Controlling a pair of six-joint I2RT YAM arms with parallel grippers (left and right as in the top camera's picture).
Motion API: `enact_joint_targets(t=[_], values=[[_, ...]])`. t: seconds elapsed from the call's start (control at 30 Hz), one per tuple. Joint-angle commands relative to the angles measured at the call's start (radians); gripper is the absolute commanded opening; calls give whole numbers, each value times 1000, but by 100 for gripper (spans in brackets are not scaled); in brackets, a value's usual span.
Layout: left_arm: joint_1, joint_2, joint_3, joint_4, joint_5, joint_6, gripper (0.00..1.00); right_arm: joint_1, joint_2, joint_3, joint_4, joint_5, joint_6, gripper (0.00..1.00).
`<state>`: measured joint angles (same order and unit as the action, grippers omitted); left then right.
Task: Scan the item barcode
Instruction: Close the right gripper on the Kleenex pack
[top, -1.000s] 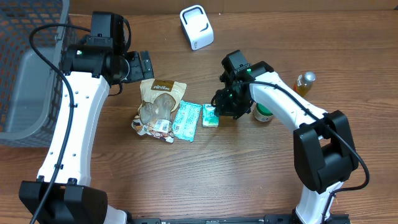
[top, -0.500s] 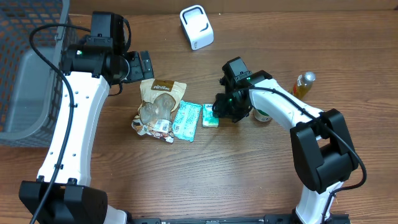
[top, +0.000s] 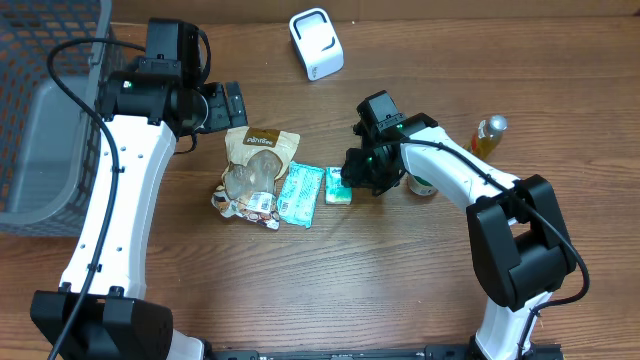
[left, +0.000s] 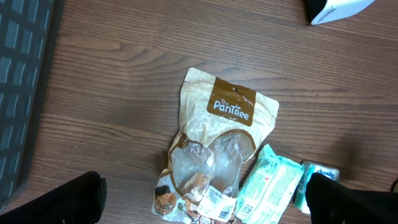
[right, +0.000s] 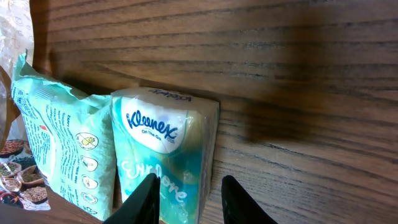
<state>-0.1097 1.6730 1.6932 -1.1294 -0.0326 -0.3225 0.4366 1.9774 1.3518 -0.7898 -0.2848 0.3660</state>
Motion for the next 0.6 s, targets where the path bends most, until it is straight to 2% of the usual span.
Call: enact_joint_targets(t=[0.0,0.57], values=[[-2,3,9,4,7,-6,100,2,12,-6,5,-9,20,29],[-2,3,9,4,7,-6,100,3,46,-6,34,-31,30,29]])
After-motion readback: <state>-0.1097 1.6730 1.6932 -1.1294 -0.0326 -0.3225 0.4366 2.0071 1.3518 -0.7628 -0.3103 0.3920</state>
